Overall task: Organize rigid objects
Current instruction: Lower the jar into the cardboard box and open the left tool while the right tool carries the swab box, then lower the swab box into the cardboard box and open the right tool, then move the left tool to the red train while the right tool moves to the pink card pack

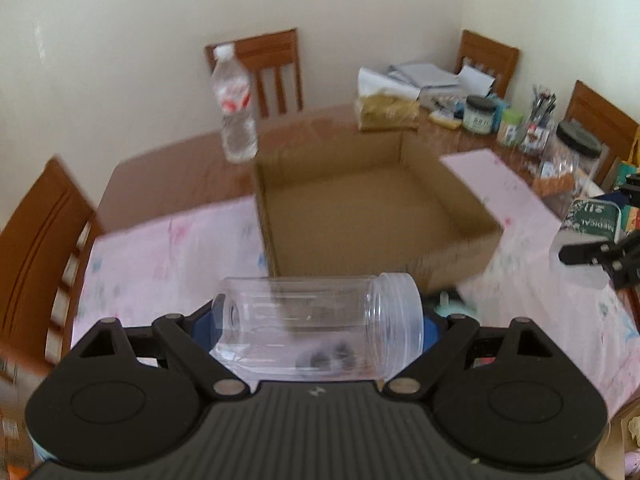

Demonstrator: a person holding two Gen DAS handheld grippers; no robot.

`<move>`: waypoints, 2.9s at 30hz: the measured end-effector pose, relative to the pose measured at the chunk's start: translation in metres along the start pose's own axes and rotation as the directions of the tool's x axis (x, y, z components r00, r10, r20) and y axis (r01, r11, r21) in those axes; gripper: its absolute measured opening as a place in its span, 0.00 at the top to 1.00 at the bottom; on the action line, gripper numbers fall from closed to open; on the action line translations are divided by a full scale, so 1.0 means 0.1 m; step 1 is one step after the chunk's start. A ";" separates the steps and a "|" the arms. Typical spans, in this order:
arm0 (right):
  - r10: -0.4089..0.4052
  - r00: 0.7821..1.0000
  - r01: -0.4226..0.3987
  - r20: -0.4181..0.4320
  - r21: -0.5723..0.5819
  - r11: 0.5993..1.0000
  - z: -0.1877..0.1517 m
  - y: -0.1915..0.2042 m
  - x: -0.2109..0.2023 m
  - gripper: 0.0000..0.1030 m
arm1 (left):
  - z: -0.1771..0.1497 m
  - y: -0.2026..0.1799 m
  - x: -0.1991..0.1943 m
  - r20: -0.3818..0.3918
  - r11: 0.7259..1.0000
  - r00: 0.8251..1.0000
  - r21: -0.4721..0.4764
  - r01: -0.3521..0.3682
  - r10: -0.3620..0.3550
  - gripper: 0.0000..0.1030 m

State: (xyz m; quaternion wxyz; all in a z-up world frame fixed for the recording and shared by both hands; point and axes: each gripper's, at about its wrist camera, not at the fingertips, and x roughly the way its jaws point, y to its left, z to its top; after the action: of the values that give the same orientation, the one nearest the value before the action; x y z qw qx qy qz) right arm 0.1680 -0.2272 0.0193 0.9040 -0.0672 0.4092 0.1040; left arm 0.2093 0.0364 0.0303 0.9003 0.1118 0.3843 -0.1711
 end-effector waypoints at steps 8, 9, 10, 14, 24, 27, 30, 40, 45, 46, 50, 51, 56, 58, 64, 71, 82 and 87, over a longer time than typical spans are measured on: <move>-0.010 0.999 0.007 0.037 0.060 0.998 0.38 0.03 0.08 0.16 | 0.59 0.04 0.59 0.033 0.995 0.997 0.071 0.069 -0.072 0.13; -0.012 0.999 0.010 0.036 0.067 0.998 0.41 0.04 0.10 0.16 | 0.63 0.05 0.68 0.025 0.994 0.997 0.075 0.074 -0.076 0.13; -0.018 0.999 0.015 0.035 0.075 0.997 0.45 0.05 0.13 0.16 | 0.68 0.05 0.78 0.017 0.993 0.996 0.081 0.082 -0.083 0.13; -0.038 0.999 0.035 0.028 0.096 0.995 0.57 0.07 0.25 0.16 | 0.81 0.07 1.15 -0.002 0.991 0.996 0.100 0.094 -0.094 0.13; -0.071 0.997 0.072 -0.018 0.124 0.990 0.80 0.13 0.54 0.16 | 0.88 0.32 1.55 0.030 0.996 0.995 0.011 0.093 -0.093 0.04; -0.067 0.997 0.071 -0.032 0.124 0.990 0.87 0.14 0.65 0.16 | 0.81 0.40 1.44 0.040 0.997 0.996 -0.002 0.078 -0.078 0.04; -0.062 0.997 0.066 -0.039 0.115 0.991 0.98 0.16 0.77 0.16 | 0.69 0.52 1.26 0.062 0.998 0.997 -0.036 0.043 -0.041 0.04; -0.046 0.998 0.052 -0.049 0.132 0.990 1.40 0.15 1.32 0.16 | 0.29 0.86 0.98 0.010 0.988 0.999 -0.149 -0.034 0.036 0.03; -0.085 0.996 0.089 -0.033 0.142 0.986 1.61 0.14 1.57 0.15 | 0.13 0.92 0.90 0.002 0.986 0.998 -0.157 -0.064 0.065 0.03; -0.097 0.995 0.101 -0.037 0.145 0.984 1.65 0.14 1.61 0.08 | 0.11 0.93 0.88 0.001 0.986 0.998 -0.155 -0.069 0.069 0.03; -0.115 0.993 0.117 -0.022 0.136 0.984 1.66 0.20 1.57 0.00 | 0.03 0.97 0.83 -0.013 0.983 0.997 -0.172 -0.071 0.070 0.03; -0.119 0.993 0.122 -0.027 0.135 0.983 1.65 0.21 1.55 0.00 | 0.02 0.98 0.82 -0.014 0.981 0.998 -0.180 -0.069 0.068 0.03; -0.118 0.992 0.123 -0.044 0.130 0.984 1.50 0.26 1.38 0.00 | -0.03 0.95 0.74 -0.018 0.979 0.997 -0.192 -0.073 0.071 0.03; -0.115 0.993 0.119 -0.040 0.125 0.985 1.41 0.28 1.27 0.00 | -0.04 0.91 0.71 -0.019 0.979 0.997 -0.192 -0.074 0.072 0.03; -0.115 0.993 0.119 -0.039 0.117 0.986 1.08 0.27 0.98 0.00 | -0.13 0.75 0.55 -0.013 0.973 0.996 -0.214 -0.088 0.087 0.03; -0.094 0.995 0.095 -0.015 0.149 0.984 0.56 0.19 0.62 0.00 | -0.32 0.47 0.32 -0.046 0.951 0.985 -0.254 -0.175 0.169 0.03; -0.049 0.995 0.065 -0.091 0.173 0.983 -0.33 0.04 0.52 0.00 | -0.80 0.05 0.18 -0.169 0.927 0.965 -0.285 -0.244 0.201 0.03; -0.057 0.988 0.081 -0.140 0.169 0.982 -0.65 0.09 0.54 0.00 | -0.95 -0.06 0.15 -0.207 0.941 0.962 -0.251 -0.226 0.176 0.03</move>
State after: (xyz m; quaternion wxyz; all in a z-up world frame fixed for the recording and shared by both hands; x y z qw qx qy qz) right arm 0.1536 -0.2247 -0.0644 0.8798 -0.0088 0.4743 0.0314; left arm 0.1547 0.0589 -0.0459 0.8811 0.0408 0.4710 -0.0126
